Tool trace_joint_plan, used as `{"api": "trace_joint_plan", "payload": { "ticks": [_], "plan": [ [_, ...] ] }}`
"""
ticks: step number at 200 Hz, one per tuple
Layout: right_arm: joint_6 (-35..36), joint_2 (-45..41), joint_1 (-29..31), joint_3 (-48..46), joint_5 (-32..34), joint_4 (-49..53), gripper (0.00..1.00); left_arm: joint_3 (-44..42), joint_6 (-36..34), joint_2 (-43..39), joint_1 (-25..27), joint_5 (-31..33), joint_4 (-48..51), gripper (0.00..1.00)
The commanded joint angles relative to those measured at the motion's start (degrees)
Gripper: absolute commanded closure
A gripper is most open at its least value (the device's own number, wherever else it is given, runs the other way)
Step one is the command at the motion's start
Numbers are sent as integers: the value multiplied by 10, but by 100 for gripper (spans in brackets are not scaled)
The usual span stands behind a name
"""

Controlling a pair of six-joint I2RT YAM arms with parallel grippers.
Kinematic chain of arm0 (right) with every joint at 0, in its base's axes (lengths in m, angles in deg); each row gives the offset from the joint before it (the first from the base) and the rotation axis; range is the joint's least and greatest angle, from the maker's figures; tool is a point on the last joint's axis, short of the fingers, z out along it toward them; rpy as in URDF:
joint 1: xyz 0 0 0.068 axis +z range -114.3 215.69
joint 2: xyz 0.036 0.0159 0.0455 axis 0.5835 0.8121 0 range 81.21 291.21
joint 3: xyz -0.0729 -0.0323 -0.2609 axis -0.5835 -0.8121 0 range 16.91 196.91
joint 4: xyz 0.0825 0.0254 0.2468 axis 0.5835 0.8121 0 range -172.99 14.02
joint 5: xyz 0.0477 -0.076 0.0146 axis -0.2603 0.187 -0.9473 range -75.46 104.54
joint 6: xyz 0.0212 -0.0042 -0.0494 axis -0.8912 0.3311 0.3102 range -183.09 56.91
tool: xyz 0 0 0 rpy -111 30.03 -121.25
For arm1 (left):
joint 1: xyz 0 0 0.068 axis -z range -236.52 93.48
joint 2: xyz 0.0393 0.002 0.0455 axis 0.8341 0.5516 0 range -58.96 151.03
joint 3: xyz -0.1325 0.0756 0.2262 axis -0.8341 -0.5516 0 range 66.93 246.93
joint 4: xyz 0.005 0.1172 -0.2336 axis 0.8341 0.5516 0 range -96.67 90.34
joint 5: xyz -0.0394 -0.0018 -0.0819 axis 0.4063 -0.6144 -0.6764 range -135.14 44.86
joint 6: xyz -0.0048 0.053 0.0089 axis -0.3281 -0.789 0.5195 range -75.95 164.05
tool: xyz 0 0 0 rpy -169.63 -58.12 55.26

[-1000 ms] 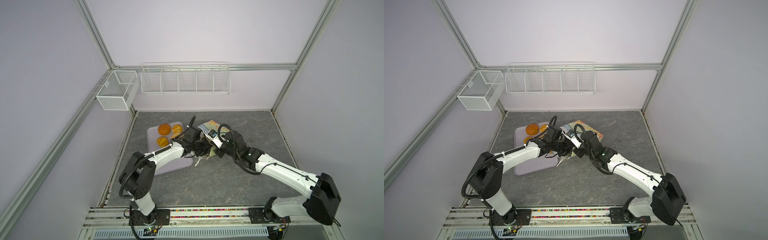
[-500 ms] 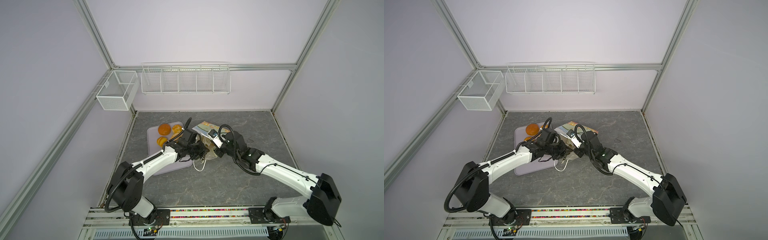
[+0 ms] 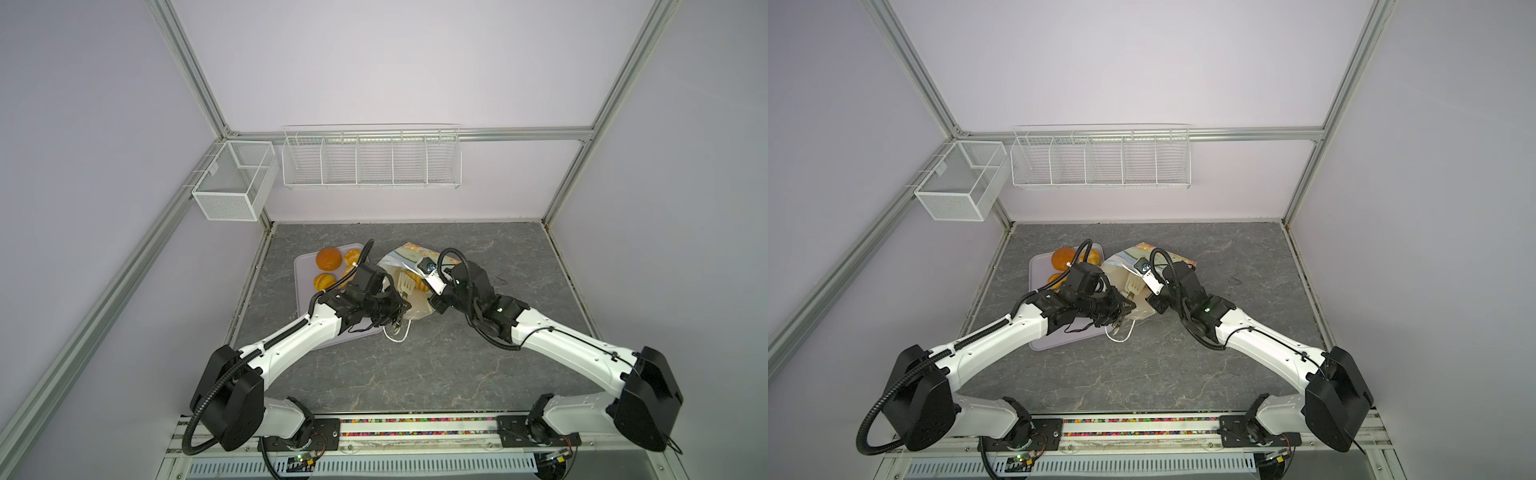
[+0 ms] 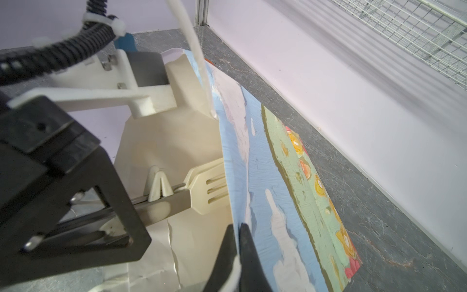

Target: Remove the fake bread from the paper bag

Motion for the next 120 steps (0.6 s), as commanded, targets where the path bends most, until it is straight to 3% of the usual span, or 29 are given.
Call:
{"api": "trace_joint_plan", "payload": {
  "ticks": [1, 46, 120],
  "plan": [
    [2, -5, -4, -13, -8, -18, 93, 12, 1, 1, -1, -10, -13, 83],
    [8, -10, -3, -24, -20, -26, 93, 28, 17, 12, -1, -14, -36, 64],
    [4, -21, 0, -24, -36, -31, 93, 41, 55, 50, -1, -13, -75, 56]
  ]
}}
